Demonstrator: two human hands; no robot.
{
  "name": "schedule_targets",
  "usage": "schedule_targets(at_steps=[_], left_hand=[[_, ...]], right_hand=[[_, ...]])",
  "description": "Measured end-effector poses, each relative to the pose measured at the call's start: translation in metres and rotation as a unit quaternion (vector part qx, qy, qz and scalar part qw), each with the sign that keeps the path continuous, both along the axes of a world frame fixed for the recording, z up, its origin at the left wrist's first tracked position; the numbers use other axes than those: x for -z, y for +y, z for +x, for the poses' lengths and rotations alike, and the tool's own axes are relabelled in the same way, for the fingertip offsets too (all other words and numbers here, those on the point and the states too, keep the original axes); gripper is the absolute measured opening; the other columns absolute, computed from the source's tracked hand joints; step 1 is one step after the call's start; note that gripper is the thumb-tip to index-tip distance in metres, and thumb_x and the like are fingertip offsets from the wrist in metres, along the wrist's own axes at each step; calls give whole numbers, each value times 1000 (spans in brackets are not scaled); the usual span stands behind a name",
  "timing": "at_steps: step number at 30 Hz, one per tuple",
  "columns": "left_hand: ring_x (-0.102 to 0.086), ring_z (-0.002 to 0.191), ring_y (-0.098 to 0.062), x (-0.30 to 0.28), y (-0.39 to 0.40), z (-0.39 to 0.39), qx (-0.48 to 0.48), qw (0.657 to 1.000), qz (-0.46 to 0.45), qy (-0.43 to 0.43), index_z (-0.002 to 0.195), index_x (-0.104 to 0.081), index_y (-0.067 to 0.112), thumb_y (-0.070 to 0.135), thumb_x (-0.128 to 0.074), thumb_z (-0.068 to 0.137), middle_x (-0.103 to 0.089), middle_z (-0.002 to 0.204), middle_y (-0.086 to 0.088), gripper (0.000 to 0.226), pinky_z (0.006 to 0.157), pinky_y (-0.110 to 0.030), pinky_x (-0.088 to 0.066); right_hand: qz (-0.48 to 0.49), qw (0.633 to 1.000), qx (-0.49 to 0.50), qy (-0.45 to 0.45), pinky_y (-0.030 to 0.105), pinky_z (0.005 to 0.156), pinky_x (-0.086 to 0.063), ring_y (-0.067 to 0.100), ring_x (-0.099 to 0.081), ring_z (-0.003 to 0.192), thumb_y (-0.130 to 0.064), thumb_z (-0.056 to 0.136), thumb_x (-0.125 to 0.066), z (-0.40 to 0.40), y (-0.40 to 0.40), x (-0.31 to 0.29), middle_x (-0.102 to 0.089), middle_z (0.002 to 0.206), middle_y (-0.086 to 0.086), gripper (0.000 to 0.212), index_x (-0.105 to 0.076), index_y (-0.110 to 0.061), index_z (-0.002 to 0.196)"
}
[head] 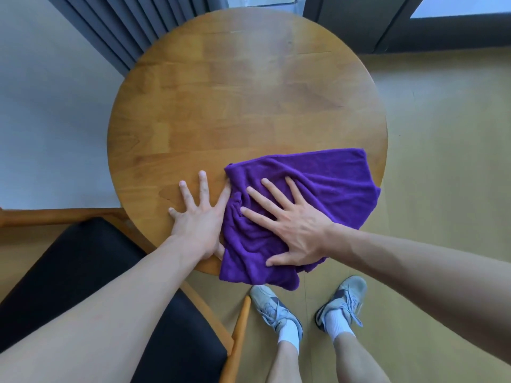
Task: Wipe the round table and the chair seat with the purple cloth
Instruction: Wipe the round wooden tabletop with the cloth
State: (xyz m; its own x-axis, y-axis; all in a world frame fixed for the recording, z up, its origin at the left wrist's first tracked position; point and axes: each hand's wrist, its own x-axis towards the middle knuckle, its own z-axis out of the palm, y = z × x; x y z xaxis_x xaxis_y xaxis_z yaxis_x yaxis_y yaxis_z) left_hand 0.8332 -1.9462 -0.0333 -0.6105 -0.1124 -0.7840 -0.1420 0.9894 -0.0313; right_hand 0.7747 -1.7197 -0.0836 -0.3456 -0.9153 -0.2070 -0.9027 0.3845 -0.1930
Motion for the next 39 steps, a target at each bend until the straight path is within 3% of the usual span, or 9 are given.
schedule_targets(at_steps=[6, 10, 12, 16, 21, 29, 31, 34, 39], left_hand=[[25, 146, -58, -3, 1, 0, -3, 1000, -4, 11, 144, 44, 40, 46, -88, 75, 52, 151, -17, 149, 114, -73, -27], [22, 148, -58, -2, -1, 4, -5, 999, -9, 44, 142, 47, 42, 28, -75, 90, 48, 155, -17, 133, 114, -72, -30], [22, 148, -57, -1, -2, 5, 1, 999, -16, 46, 143, 46, 42, 26, -69, 94, 47, 155, -17, 126, 114, -71, -30], [24, 148, -57, 1, -2, 4, 0, 1000, -20, 22, 153, 32, 37, 23, -63, 97, 51, 152, -17, 111, 115, -71, -29], [28, 147, -56, -2, 0, -1, -1, 999, -23, -23, 155, 28, 36, 55, -90, 68, 57, 147, -15, 148, 115, -72, -26], [26, 147, -57, -1, -1, 0, -6, 1000, -4, 11, 144, 45, 41, 35, -86, 81, 52, 152, -16, 145, 115, -73, -27], [25, 147, -57, 0, -1, 3, 1, 1000, -13, 20, 150, 38, 39, 20, -73, 91, 52, 152, -17, 127, 115, -72, -27], [25, 147, -57, 3, -2, 4, 0, 1000, -15, 21, 155, 28, 39, 13, -67, 92, 53, 151, -15, 117, 114, -73, -28], [29, 146, -56, 0, 0, -1, -11, 1000, -17, -13, 153, 29, 40, 56, -95, 57, 58, 147, -12, 158, 114, -74, -25]], right_hand=[[-22, 989, 147, 9, 70, 120, -4, 34, 7, 157, -80, 89, -34, 18, -13, 7, 0, 172, -1, 90, -10, -35, 163], [-16, 900, 435, -6, 64, 122, 8, 34, 10, 157, -69, 95, -31, 39, -55, 3, 2, 172, 1, 83, -8, -30, 164], [-10, 887, 462, -12, 68, 120, 6, 41, 9, 156, -64, 96, -30, 42, -70, 4, 2, 172, 10, 83, -9, -23, 164], [-33, 985, 169, 2, 72, 118, -5, 42, 6, 156, -66, 95, -32, 22, -36, 11, 1, 171, 15, 87, -10, -18, 164], [-40, 999, -24, 4, 53, 126, 2, 26, -2, 159, -64, 93, -40, -53, -8, 12, -6, 172, 1, 82, -15, -28, 163], [-19, 913, 408, -1, 62, 123, 1, 39, 5, 157, -54, 93, -33, 15, -69, 2, -1, 171, 15, 80, -14, -23, 164], [-35, 927, 374, -1, 64, 123, -1, 42, 4, 156, -53, 92, -38, 40, -66, 5, -3, 170, 19, 83, -17, -17, 163], [-59, 991, 118, 10, 63, 123, -2, 40, 1, 157, -53, 87, -47, 43, -29, 10, -7, 170, 16, 87, -24, -16, 161], [6, 988, -143, -54, 53, 126, 3, 25, -1, 158, -51, 79, -53, -47, -3, -5, -8, 172, 2, 94, -18, -26, 163]])
